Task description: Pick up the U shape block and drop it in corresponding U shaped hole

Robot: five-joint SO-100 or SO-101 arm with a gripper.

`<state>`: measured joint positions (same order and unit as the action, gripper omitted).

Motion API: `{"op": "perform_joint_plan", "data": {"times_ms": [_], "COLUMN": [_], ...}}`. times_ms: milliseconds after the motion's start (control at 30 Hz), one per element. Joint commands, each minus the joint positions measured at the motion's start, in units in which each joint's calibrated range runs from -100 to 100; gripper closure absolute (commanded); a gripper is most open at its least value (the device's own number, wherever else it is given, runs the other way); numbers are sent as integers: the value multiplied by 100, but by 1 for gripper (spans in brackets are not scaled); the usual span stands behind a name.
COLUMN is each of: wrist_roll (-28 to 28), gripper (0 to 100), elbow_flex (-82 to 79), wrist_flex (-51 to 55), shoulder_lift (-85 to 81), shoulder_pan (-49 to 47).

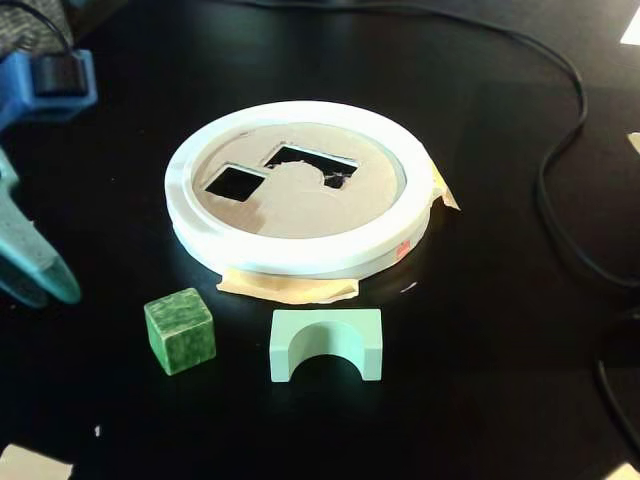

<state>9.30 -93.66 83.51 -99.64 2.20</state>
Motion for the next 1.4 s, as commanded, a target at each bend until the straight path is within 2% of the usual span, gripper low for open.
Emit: {"op": "perform_joint_plan", "data": {"times_ms": [0, 267, 1367], "wrist_roll": [-68, -864, -840], "gripper": [43, 42, 42], "elbow_flex": [12, -88, -170], "wrist_flex": [-67, -1010, -1081], "shoulder_lift": [-36, -36, -36], "shoulder_pan": [17, -95, 80]}}
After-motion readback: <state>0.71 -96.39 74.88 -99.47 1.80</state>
